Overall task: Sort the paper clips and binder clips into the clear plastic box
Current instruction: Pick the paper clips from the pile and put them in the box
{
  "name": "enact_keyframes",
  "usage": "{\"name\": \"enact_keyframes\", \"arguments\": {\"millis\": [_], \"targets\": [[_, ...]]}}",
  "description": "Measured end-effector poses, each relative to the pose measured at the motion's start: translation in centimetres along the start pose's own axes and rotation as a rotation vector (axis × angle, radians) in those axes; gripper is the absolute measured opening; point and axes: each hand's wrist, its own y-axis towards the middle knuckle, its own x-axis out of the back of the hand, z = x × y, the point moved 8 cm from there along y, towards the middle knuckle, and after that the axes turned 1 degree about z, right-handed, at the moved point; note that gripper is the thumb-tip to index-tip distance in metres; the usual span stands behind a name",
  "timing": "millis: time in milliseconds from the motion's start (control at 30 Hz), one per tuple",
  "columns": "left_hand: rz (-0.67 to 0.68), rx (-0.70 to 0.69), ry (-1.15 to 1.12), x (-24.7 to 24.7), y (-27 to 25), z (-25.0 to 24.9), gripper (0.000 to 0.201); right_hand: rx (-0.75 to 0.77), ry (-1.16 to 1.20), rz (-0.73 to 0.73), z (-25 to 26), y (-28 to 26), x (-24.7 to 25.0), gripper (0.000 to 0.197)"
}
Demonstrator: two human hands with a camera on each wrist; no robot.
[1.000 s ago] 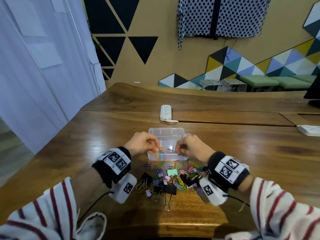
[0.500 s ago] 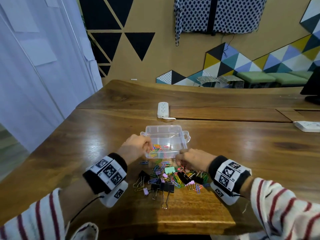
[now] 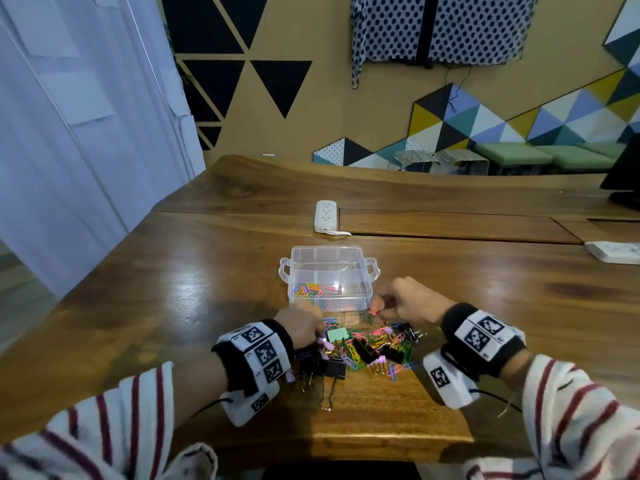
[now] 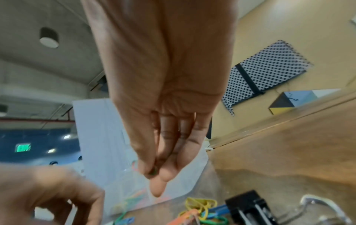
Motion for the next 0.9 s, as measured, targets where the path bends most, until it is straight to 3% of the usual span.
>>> {"name": "enact_keyframes", "arguments": {"millis": [267, 400, 533, 600, 700, 833, 900], "targets": [[0.068, -0.026, 0.027, -0.5, -0.2, -0.4, 0.03, -0.038, 0.215, -0.085, 0.1, 0.8, 1.8, 0.024], [0.089, -0.06, -0.024, -0.3, 0.0, -0.3, 0.026, -0.054, 0.161, -0.209, 1.9, 3.1, 2.8, 0.012], [0.068, -0.093, -0.147, 1.0, -0.3, 0.6, 0.006, -0.037, 0.059, -0.242, 4.3, 4.4, 2.6, 0.02], [0.033, -0.084, -0.232, 1.9, -0.4, 1.7, 0.018, 0.015, -0.074, -0.249, 5.3, 3.8, 2.4, 0.022], [-0.059, -0.084, -0.338, 4.5, -0.7, 2.8, 0.018, 0.081, -0.182, -0.168, 5.2, 2.0, 1.1, 0.018], [-0.303, -0.054, -0.403, 8.3, 0.2, 4.4, 0.01, 0.063, -0.197, 0.036, 2.5, 0.4, -1.4, 0.016], [-0.333, -0.022, -0.398, 8.5, 1.4, 4.7, 0.014, 0.05, -0.209, 0.091, 1.8, 0.1, -2.2, 0.02]]}}
